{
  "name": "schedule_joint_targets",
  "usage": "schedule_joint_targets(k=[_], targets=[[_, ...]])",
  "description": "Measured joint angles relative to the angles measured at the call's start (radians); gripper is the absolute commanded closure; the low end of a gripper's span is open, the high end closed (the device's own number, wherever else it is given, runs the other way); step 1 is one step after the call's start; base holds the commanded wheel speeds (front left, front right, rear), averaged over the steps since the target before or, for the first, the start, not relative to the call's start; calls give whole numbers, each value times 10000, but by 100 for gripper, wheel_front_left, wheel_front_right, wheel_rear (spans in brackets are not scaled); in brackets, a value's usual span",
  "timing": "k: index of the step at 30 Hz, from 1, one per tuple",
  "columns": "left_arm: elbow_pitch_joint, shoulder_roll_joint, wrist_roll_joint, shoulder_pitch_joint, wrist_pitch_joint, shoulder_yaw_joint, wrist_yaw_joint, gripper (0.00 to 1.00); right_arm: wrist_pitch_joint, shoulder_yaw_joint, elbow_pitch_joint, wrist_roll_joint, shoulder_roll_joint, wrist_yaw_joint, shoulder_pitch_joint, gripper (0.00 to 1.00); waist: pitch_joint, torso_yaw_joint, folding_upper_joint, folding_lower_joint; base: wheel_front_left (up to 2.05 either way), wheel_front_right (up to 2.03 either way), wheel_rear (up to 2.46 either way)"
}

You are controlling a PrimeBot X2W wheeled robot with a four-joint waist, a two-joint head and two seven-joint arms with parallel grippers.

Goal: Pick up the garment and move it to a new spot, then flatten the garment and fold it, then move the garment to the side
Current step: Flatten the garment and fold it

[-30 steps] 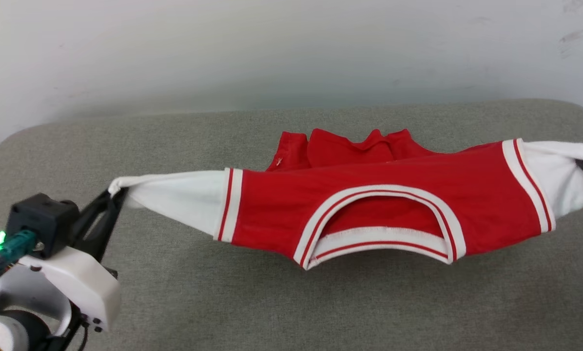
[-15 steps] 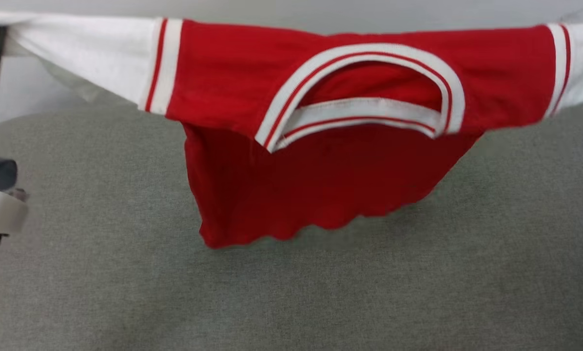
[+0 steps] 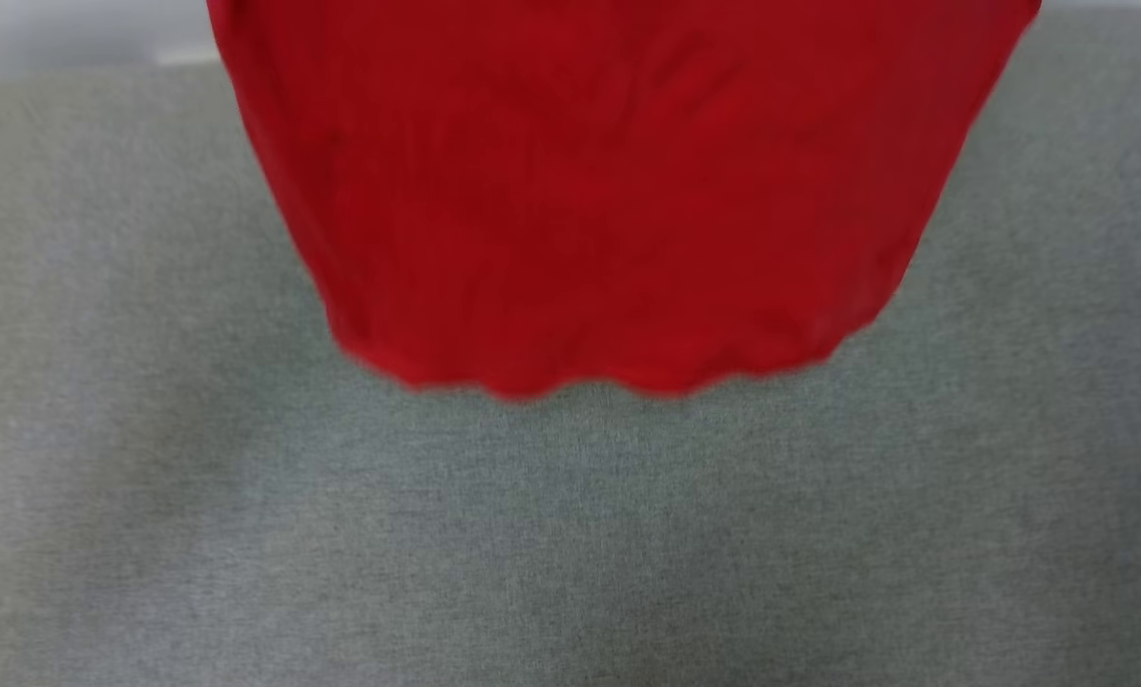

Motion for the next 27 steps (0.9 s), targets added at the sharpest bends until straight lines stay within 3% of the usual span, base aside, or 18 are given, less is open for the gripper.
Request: schedule_joint_targets(k=[3, 9, 15, 21, 27], targets=[[679, -426, 219, -1398, 4, -353, -393, 100, -391, 355, 500, -462, -284, 0, -989, 100, 638, 1, 0, 1, 0, 0, 0], [2568, -2008, 871, -4325, -194, -1313, -909, 100, -1285, 917, 2096, -844, -817, 0, -2958, 100, 1909, 106, 0, 2, 0, 0, 0], [4684, -3026, 1546, -6481, -926, -1806, -1360, 100, -2512, 922, 3937, -1661, -577, 2, -4774, 100, 2988, 262, 0, 1, 0, 0, 0], [6449, -3743, 1693, -7316, -1735, -2013, -1666, 100, -3795, 1264, 5576, -2307, -213, 4, -5533, 100, 3697, 429, -1, 2, 0, 0, 0], [7758, -4322, 1691, -6696, -2481, -2466, -1916, 100, -4479, 1714, 6679, -2293, 2, 4, -4965, 100, 3648, 677, 0, 1, 0, 0, 0]])
